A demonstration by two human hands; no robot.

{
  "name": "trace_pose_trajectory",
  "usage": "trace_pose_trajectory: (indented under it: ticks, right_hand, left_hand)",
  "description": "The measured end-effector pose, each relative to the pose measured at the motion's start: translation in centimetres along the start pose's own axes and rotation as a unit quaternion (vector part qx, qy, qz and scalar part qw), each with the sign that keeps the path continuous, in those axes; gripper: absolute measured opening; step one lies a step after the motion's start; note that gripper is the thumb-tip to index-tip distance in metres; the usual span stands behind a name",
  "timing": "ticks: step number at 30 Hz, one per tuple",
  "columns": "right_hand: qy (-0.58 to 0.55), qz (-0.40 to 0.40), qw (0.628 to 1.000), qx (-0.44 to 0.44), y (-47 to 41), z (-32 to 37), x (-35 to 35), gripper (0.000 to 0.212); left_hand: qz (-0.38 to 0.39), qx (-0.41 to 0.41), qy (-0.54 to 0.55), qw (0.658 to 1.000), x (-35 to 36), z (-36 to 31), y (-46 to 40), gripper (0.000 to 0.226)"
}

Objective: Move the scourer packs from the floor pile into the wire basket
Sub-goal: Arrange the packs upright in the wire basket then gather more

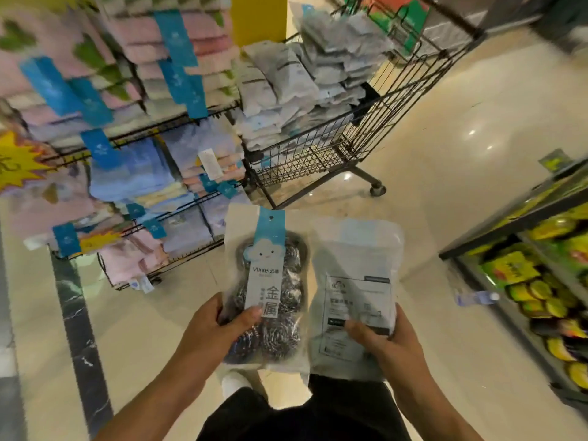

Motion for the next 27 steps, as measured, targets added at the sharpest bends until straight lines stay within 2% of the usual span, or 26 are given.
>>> trace_pose_trajectory:
  ticks: [4,8,10,12,14,16,18,21,24,27]
  right_hand:
    - [0.008,0.013,1.0,-0.003,-3.9,0.3,-2.9,0.052]
    - [0.013,0.017,1.0,-0.011,-10.9,2.1,-7.2,0.065]
    - [0.023,0.014,0.999,-0.027,-14.7,3.5,-9.8,0.069]
    - [0.028,0.023,0.999,-0.036,-18.3,5.1,-12.0,0.06]
    - [0.036,0.035,0.998,-0.033,-21.8,6.4,-13.7,0.052]
    - [0.054,0.04,0.997,-0.028,-25.0,7.6,-15.2,0.052]
    - [0.07,0.048,0.996,-0.022,-27.9,8.9,-15.9,0.052]
    - [0.079,0.068,0.995,-0.014,-31.7,10.8,-15.4,0.051]
    - [0.102,0.099,0.99,-0.014,-35.6,12.3,-14.0,0.049]
    - [0.125,0.127,0.984,-0.021,-39.6,14.5,-12.5,0.049]
  left_hand:
    - [-0.005,-0.014,0.003,1.0,4.1,-3.2,-1.6,0.052]
    - [-0.024,-0.025,0.032,0.999,9.4,-7.8,-4.5,0.055]
    - [-0.034,-0.022,0.038,0.998,12.4,-10.6,-5.9,0.07]
    - [-0.042,-0.019,0.051,0.998,15.1,-13.2,-7.3,0.088]
    - [-0.044,-0.022,0.074,0.996,17.4,-15.6,-8.4,0.094]
    - [-0.042,-0.029,0.094,0.994,19.4,-17.8,-9.0,0.089]
    - [-0.054,-0.033,0.113,0.992,20.3,-19.8,-9.6,0.073]
    - [-0.076,-0.026,0.121,0.989,20.5,-23.1,-11.2,0.069]
    - [-0.07,-0.033,0.117,0.99,19.6,-25.8,-13.8,0.04]
    - [-0.054,-0.031,0.113,0.992,18.1,-29.0,-17.2,0.037]
Point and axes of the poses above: each hand's wrist, its own y-axis away from the middle knuckle, its own x-axis out of the palm, z = x × y, the point moved 9 cm from there along -y, towards the middle knuckle, and after that the axes turned 15 degrees about -x, right-handed, at the moved point
